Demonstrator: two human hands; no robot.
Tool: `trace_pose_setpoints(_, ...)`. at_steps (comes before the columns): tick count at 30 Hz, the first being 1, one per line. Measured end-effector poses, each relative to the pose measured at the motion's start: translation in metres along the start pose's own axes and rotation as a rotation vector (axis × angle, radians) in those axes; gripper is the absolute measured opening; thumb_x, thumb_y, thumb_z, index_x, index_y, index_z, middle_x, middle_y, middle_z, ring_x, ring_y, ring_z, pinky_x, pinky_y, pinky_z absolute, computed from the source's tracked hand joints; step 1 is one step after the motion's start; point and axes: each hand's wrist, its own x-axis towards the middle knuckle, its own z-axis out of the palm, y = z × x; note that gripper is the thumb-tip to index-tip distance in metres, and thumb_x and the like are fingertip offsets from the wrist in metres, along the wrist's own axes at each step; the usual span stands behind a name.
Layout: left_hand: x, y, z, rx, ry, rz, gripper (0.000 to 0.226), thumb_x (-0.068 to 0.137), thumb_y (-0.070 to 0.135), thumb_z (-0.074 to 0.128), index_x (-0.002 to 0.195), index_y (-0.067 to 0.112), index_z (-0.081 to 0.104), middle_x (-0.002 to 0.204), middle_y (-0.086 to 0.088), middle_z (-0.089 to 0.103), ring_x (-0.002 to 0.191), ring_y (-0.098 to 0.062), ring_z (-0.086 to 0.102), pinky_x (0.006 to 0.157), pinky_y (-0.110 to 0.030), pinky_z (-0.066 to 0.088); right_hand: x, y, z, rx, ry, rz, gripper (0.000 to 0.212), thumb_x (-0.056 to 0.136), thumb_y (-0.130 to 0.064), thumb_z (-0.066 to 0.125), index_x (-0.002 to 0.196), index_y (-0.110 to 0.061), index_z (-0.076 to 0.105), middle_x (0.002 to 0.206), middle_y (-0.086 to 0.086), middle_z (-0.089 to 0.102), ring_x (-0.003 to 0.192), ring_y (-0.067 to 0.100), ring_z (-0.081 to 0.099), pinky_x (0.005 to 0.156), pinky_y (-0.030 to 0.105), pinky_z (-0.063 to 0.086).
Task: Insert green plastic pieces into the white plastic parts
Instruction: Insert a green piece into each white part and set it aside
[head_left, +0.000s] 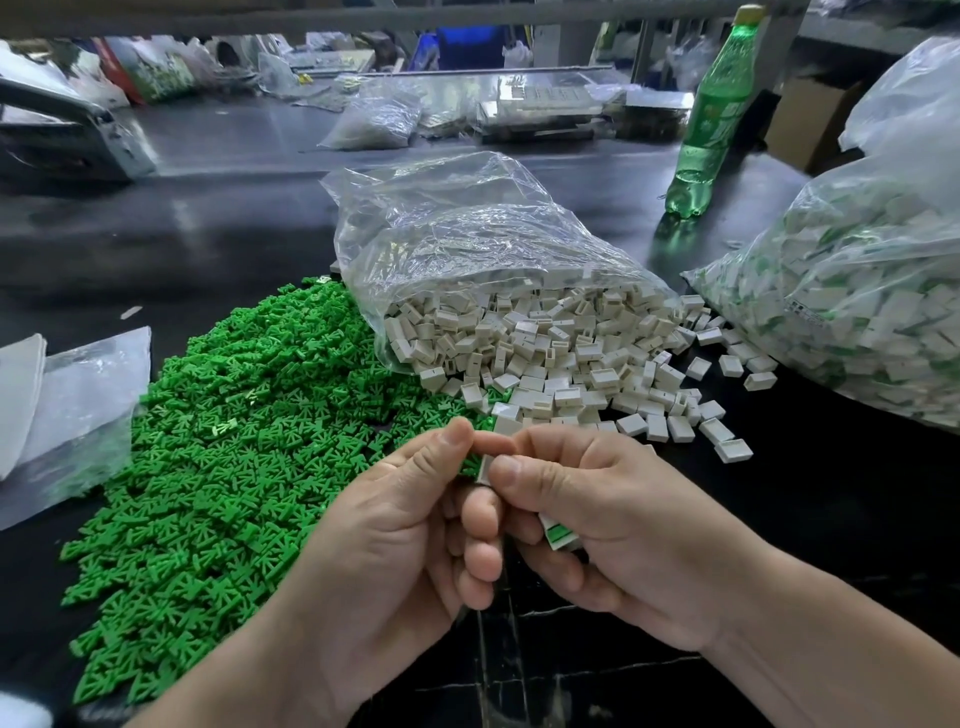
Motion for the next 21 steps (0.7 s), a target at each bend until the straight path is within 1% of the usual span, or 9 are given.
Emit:
trace_pose_setpoints(2, 0.0, -0.0019, 0.0007, 0.002, 0.015, 0.023, 0.025, 0.087, 0.035, 0.061, 0.086, 0.015, 0.077, 0.053, -0.003, 0.057, 0.039, -0.012, 0.056, 0.035, -0.02, 0.046, 0.0018, 0.0006, 0.001, 0.017, -0.003, -0.01, 0.027, 0.086, -0.034, 0.067, 0.097, -0.009, 0.068, 0.065, -0.002, 0.058, 0.041, 0.008, 0.044, 0.032, 0.015, 0.028)
trace_pose_setpoints(4, 0.0004, -0.004, 0.0012, -0.028, 0.021, 0.051, 0.029, 0.087, 0.037, 0.058, 0.089, 0.014, 0.077, 0.055, -0.004, 0.059, 0.04, -0.013, 0.058, 0.036, -0.02, 0.048, 0.0033, -0.0001, 0.0018, 0.037, 0.0, -0.025, 0.034, 0.085, -0.034, 0.067, 0.106, -0.007, 0.066, 0.065, -0.002, 0.058, 0.041, 0.008, 0.044, 0.032, 0.015, 0.029)
trace_pose_setpoints(6, -0.0002, -0.0043, -0.0001, -0.084, -0.011, 0.06, 0.03, 0.085, 0.041, 0.067, 0.093, 0.013, 0.077, 0.058, -0.007, 0.063, 0.044, -0.015, 0.062, 0.038, -0.022, 0.051, 0.0042, -0.0016, 0.0014, 0.046, -0.004, -0.033, 0.039, 0.084, -0.035, 0.066, 0.111, -0.006, 0.065, 0.065, -0.001, 0.058, 0.04, 0.008, 0.044, 0.032, 0.015, 0.028)
trace_pose_setpoints(8, 0.0005, -0.0036, -0.0009, -0.124, -0.086, 0.051, 0.037, 0.075, 0.038, 0.081, 0.1, 0.011, 0.075, 0.064, -0.011, 0.067, 0.05, -0.019, 0.067, 0.042, -0.025, 0.054, 0.0038, -0.0025, -0.0011, 0.044, -0.013, -0.035, 0.043, 0.085, -0.036, 0.066, 0.113, -0.003, 0.061, 0.065, -0.001, 0.058, 0.04, 0.008, 0.044, 0.032, 0.015, 0.028)
trace_pose_setpoints(11, 0.0011, -0.0044, -0.0018, -0.122, -0.135, 0.061, 0.045, 0.067, 0.03, 0.089, 0.104, 0.009, 0.073, 0.069, -0.013, 0.069, 0.056, -0.022, 0.07, 0.047, -0.027, 0.056, 0.0024, -0.0027, -0.0038, 0.036, -0.019, -0.042, 0.041, 0.086, -0.036, 0.065, 0.108, -0.002, 0.06, 0.064, -0.001, 0.057, 0.041, 0.008, 0.045, 0.033, 0.015, 0.027)
trace_pose_setpoints(13, 0.0014, -0.0055, -0.0003, -0.126, -0.142, 0.078, 0.044, 0.069, 0.029, 0.088, 0.105, 0.009, 0.073, 0.07, -0.014, 0.069, 0.057, -0.023, 0.07, 0.048, -0.028, 0.057, 0.0015, -0.0027, -0.0036, 0.029, -0.013, -0.054, 0.038, 0.086, -0.037, 0.064, 0.104, -0.004, 0.061, 0.063, -0.002, 0.058, 0.041, 0.008, 0.045, 0.033, 0.016, 0.028)
trace_pose_setpoints(17, 0.0022, -0.0074, 0.0016, -0.132, -0.142, 0.119, 0.04, 0.073, 0.027, 0.085, 0.106, 0.008, 0.071, 0.07, -0.013, 0.069, 0.058, -0.023, 0.07, 0.049, -0.029, 0.057, 0.0002, -0.0029, -0.0017, 0.028, -0.003, -0.094, 0.039, 0.088, -0.036, 0.063, 0.108, -0.002, 0.062, 0.063, -0.002, 0.059, 0.042, 0.007, 0.05, 0.032, 0.015, 0.03)
trace_pose_setpoints(20, 0.0023, -0.0087, 0.0021, -0.11, -0.159, 0.148, 0.033, 0.08, 0.028, 0.078, 0.107, 0.01, 0.071, 0.071, -0.011, 0.07, 0.06, -0.021, 0.071, 0.052, -0.029, 0.058, -0.0016, -0.0038, 0.0, 0.04, -0.006, -0.119, 0.026, 0.09, -0.035, 0.062, 0.096, -0.009, 0.066, 0.062, -0.003, 0.061, 0.045, 0.008, 0.055, 0.032, 0.015, 0.031)
trace_pose_setpoints(21, 0.0026, -0.0089, 0.0018, -0.104, -0.168, 0.152, 0.031, 0.082, 0.028, 0.076, 0.108, 0.01, 0.071, 0.072, -0.01, 0.07, 0.061, -0.021, 0.071, 0.053, -0.028, 0.058, -0.0017, -0.0041, 0.0004, 0.047, -0.009, -0.125, 0.024, 0.092, -0.034, 0.061, 0.096, -0.01, 0.066, 0.062, -0.003, 0.062, 0.047, 0.008, 0.056, 0.033, 0.015, 0.031)
